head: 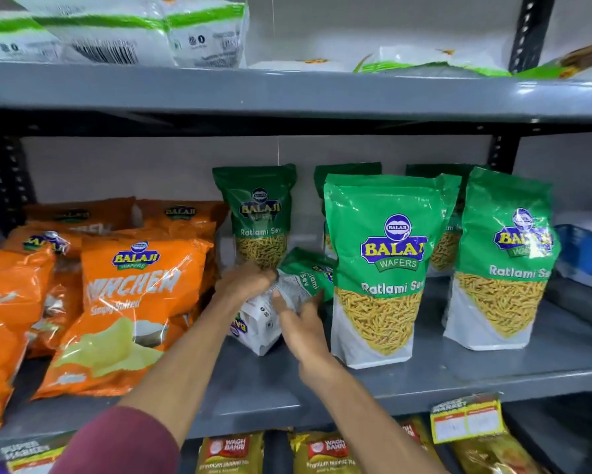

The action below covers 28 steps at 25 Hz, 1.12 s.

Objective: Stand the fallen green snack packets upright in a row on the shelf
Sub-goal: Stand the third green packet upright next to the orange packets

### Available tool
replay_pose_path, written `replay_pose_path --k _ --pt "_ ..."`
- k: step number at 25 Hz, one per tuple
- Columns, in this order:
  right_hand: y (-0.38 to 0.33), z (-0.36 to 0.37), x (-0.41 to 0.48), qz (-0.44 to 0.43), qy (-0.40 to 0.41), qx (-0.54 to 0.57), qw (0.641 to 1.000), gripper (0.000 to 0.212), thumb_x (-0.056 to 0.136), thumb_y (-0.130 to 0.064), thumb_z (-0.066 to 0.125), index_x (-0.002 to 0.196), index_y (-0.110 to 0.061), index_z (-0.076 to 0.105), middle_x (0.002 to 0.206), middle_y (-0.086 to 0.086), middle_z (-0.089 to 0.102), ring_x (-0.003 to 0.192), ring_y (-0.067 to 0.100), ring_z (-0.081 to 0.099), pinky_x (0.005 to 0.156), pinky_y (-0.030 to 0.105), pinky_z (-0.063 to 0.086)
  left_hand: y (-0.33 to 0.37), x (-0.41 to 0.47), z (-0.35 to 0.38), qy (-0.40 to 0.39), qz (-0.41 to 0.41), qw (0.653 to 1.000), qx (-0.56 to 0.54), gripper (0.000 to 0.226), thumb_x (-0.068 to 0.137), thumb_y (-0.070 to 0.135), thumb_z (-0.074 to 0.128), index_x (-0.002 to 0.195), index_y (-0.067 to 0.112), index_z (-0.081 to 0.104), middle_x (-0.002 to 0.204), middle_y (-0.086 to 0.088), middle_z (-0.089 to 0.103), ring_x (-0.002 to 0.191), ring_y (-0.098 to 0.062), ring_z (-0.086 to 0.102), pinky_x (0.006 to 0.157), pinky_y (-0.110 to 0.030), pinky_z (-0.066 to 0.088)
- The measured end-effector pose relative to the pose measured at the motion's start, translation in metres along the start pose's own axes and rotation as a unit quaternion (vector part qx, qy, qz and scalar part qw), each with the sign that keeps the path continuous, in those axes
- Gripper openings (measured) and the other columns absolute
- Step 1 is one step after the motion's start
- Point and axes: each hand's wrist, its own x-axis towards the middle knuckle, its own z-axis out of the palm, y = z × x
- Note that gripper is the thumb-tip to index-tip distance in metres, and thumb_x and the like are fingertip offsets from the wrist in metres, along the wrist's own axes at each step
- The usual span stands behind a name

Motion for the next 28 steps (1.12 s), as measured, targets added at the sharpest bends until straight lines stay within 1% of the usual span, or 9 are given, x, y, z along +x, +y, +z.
replay_pose_path --k 4,8,11,13,15,18,21,25,28 --pt "0.005 0.003 0.007 0.017 0.009 0.076 0.997 0.026 0.089 -0.023 0.073 0.103 -0.035 0.055 0.114 -0.015 0.068 0.088 -0.01 0.058 0.072 0.006 0.042 -0.001 -0.007 0.002 -0.003 -0.006 0.999 -0.039 0.031 0.093 0.047 0.046 0.109 0.022 0.057 0.091 0.002 0.054 0.096 -0.028 0.057 0.089 -0.035 0.043" --pt "0.011 0.0 0.006 -0.063 0.027 0.031 0.997 0.085 0.084 -0.019 0.076 0.153 -0.029 0.027 0.141 -0.011 0.055 0.121 0.001 0.057 0.108 0.024 0.044 -0.011 -0.022 0.004 0.063 -0.014 0.989 -0.133 0.043 0.084 0.052 0.047 0.104 0.016 0.062 0.095 -0.001 0.065 0.096 -0.028 0.061 0.094 -0.043 0.05" --pt "0.007 -0.003 0.016 -0.113 0.013 -0.025 0.993 0.114 0.081 -0.01 0.078 0.159 -0.035 -0.001 0.153 -0.011 0.042 0.14 0.009 0.043 0.119 0.037 0.035 -0.013 -0.027 0.008 0.113 -0.005 0.947 -0.3 0.051 0.084 0.05 0.05 0.118 0.014 0.064 0.102 -0.004 0.072 0.098 -0.028 0.068 0.096 -0.044 0.053" --pt "0.002 -0.008 0.028 -0.153 0.0 -0.069 0.986 0.121 0.079 -0.003 0.077 0.159 -0.036 -0.009 0.164 -0.008 0.029 0.148 0.009 0.033 0.122 0.037 0.03 -0.012 -0.027 0.013 0.15 0.005 0.909 -0.39 0.04 0.092 0.034 0.057 0.126 0.012 0.06 0.096 0.008 0.068 0.097 -0.021 0.066 0.086 -0.03 0.052" --pt "0.002 -0.011 0.039 -0.2 -0.031 -0.11 0.973 0.123 0.078 0.004 0.073 0.159 -0.03 -0.012 0.164 -0.029 0.01 0.15 -0.009 0.013 0.121 0.022 0.022 -0.016 -0.027 0.019 0.201 0.027 0.892 -0.405 0.026 0.094 0.017 0.061 0.12 0.017 0.059 0.095 0.017 0.063 0.101 -0.02 0.065 0.076 -0.019 0.046" --pt "0.011 -0.009 0.048 -0.208 -0.037 -0.146 0.967 0.118 0.077 0.014 0.064 0.158 -0.029 -0.011 0.143 -0.057 0.001 0.141 -0.021 0.011 0.097 -0.01 0.012 -0.025 -0.025 0.032 0.244 0.056 0.892 -0.377 0.039 0.09 0.009 0.067 0.126 0.013 0.053 0.116 -0.002 0.062 0.118 -0.027 0.059 0.097 -0.033 0.049" --pt "0.015 -0.005 0.049 -0.175 -0.01 -0.154 0.972 0.112 0.078 0.013 0.059 0.16 -0.029 -0.003 0.151 -0.023 0.019 0.132 -0.011 0.017 0.097 -0.009 0.011 -0.024 -0.023 0.039 0.265 0.06 0.9 -0.342 0.056 0.09 0.01 0.068 0.14 0.004 0.046 0.135 -0.018 0.055 0.129 -0.034 0.052 0.111 -0.05 0.042" --pt "0.011 -0.004 0.05 -0.169 -0.006 -0.148 0.974 0.102 0.076 0.014 0.057 0.16 -0.021 0.011 0.164 -0.002 0.026 0.148 0.009 0.025 0.12 0.024 0.025 -0.02 -0.034 0.043 0.273 0.041 0.897 -0.346 0.061 0.094 0.016 0.067 0.146 0.002 0.039 0.144 -0.022 0.047 0.136 -0.037 0.046 0.114 -0.044 0.039" --pt "0.011 -0.003 0.045 -0.182 -0.011 -0.131 0.975 0.1 0.078 0.009 0.06 0.159 -0.022 0.012 0.162 -0.002 0.03 0.145 0.009 0.032 0.114 0.02 0.029 -0.015 -0.054 0.05 0.34 0.022 0.897 -0.282 0.058 0.092 0.026 0.07 0.139 0.005 0.045 0.138 -0.022 0.043 0.126 -0.038 0.05 0.09 -0.029 0.042"
